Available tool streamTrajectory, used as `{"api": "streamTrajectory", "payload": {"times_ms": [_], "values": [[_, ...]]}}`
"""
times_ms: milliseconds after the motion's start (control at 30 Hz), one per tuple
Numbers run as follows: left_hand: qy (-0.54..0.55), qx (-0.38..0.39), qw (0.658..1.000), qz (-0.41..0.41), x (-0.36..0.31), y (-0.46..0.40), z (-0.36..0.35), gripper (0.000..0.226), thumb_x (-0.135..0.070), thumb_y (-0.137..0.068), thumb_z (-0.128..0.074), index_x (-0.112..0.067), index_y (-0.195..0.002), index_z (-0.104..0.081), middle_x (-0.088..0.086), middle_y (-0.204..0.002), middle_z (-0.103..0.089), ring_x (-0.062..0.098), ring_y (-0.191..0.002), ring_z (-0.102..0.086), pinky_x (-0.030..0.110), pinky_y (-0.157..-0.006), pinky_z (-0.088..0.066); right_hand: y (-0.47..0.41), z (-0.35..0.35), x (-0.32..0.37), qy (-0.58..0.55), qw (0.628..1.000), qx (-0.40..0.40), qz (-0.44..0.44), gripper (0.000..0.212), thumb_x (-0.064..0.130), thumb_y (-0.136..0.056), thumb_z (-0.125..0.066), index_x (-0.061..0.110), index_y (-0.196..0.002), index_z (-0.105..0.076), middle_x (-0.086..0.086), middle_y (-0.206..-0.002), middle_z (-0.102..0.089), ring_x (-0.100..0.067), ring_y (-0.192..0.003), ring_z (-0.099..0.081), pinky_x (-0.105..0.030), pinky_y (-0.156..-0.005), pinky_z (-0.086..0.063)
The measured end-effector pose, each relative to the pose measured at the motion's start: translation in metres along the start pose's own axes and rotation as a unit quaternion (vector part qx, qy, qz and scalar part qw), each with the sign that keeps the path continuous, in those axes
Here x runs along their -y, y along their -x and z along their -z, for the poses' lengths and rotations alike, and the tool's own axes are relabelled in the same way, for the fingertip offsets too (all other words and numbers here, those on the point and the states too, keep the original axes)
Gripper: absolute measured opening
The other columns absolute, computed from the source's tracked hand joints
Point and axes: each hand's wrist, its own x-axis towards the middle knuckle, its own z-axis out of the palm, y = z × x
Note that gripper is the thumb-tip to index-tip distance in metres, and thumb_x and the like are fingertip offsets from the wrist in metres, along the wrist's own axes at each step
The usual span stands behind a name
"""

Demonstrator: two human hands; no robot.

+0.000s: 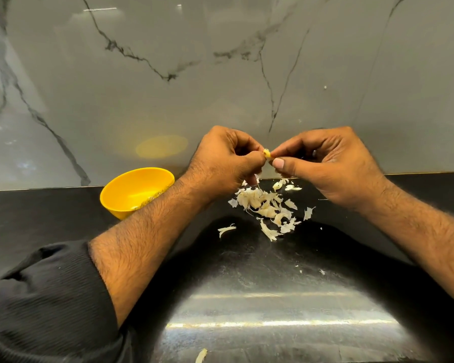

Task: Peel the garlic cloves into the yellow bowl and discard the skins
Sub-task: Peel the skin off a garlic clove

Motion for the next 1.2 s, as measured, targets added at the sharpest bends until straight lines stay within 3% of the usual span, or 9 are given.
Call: {"api": "streamTrajectory", "payload": {"times_ms": [167, 333, 500, 633, 800, 933, 1067, 1200], "values": [[-0.020, -0.018, 0.998, -0.051, 0.0022, 0.0002, -0.0016, 0.007, -0.015, -0.097, -0.076, -0.009, -0.095, -0.080, 0.004, -0.073, -0.076, 0.016, -0.059, -0.071, 0.024, -0.058, -0.059, -0.0036, 0.0008, -0.0028, -0.133, 0.989, 0.001, -0.067, 0.030, 0.013, -0.085, -0.081, 0.005, -0.114, -0.073, -0.013, -0.092, -0.080, -0.029, -0.083, -0.079, -0.044, -0.080, -0.067], [-0.048, -0.023, 0.994, -0.098, 0.0036, 0.0004, -0.0048, 0.007, -0.016, -0.097, -0.077, -0.010, -0.098, -0.081, -0.002, -0.076, -0.076, 0.013, -0.061, -0.072, 0.025, -0.060, -0.061, -0.0048, 0.0021, -0.0056, -0.155, 0.984, 0.002, -0.082, 0.034, 0.003, -0.080, -0.084, 0.004, -0.112, -0.073, -0.015, -0.094, -0.079, -0.030, -0.086, -0.079, -0.032, -0.073, -0.065], [-0.023, -0.008, 0.995, -0.097, 0.0027, 0.0014, -0.0026, 0.008, -0.015, -0.097, -0.077, -0.007, -0.099, -0.080, 0.002, -0.076, -0.076, 0.014, -0.059, -0.071, 0.025, -0.060, -0.060, -0.0050, 0.0045, -0.0060, -0.128, 0.990, 0.009, -0.067, 0.024, 0.004, -0.083, -0.082, 0.005, -0.106, -0.077, -0.009, -0.094, -0.080, -0.026, -0.088, -0.079, -0.037, -0.080, -0.066], [0.054, 0.019, 0.996, -0.068, 0.0001, 0.0023, -0.0009, 0.007, -0.009, -0.096, -0.077, -0.002, -0.097, -0.078, 0.008, -0.074, -0.076, 0.017, -0.055, -0.067, 0.019, -0.053, -0.052, -0.0042, 0.0037, -0.0062, -0.080, 0.995, -0.012, -0.058, 0.023, 0.020, -0.078, -0.085, 0.013, -0.099, -0.081, -0.007, -0.091, -0.080, -0.030, -0.086, -0.076, -0.048, -0.079, -0.066], [0.079, 0.018, 0.996, -0.043, -0.0006, 0.0024, -0.0026, 0.007, -0.006, -0.096, -0.076, 0.001, -0.095, -0.077, 0.010, -0.073, -0.075, 0.015, -0.052, -0.064, 0.017, -0.050, -0.049, -0.0029, 0.0037, -0.0049, -0.080, 0.995, -0.004, -0.053, 0.027, 0.024, -0.076, -0.086, 0.013, -0.100, -0.081, -0.005, -0.091, -0.079, -0.022, -0.085, -0.076, -0.042, -0.081, -0.066], [0.051, 0.012, 0.998, -0.044, 0.0005, 0.0003, -0.0030, 0.004, -0.006, -0.094, -0.077, -0.002, -0.092, -0.078, 0.007, -0.070, -0.075, 0.009, -0.049, -0.063, 0.016, -0.051, -0.049, -0.0023, 0.0036, -0.0055, -0.094, 0.994, -0.008, -0.051, 0.029, 0.032, -0.081, -0.084, 0.015, -0.104, -0.081, -0.009, -0.095, -0.079, -0.038, -0.092, -0.073, -0.053, -0.081, -0.062], [0.041, 0.027, 0.998, -0.049, 0.0004, 0.0026, -0.0033, 0.004, -0.006, -0.095, -0.076, -0.002, -0.094, -0.077, 0.007, -0.072, -0.076, 0.010, -0.052, -0.065, 0.017, -0.053, -0.051, -0.0035, 0.0027, -0.0061, -0.063, 0.996, -0.006, -0.059, 0.015, 0.026, -0.089, -0.080, 0.016, -0.100, -0.081, -0.006, -0.093, -0.079, -0.030, -0.089, -0.073, -0.051, -0.080, -0.064], [0.040, 0.021, 0.998, -0.052, 0.0004, 0.0020, -0.0018, 0.003, -0.004, -0.095, -0.075, -0.002, -0.093, -0.077, 0.008, -0.073, -0.076, 0.013, -0.052, -0.066, 0.016, -0.053, -0.051, -0.0059, 0.0044, -0.0078, -0.131, 0.987, -0.017, -0.089, 0.012, 0.016, -0.094, -0.075, 0.007, -0.101, -0.078, -0.012, -0.096, -0.076, -0.024, -0.086, -0.069, -0.045, -0.078, -0.060]]}}
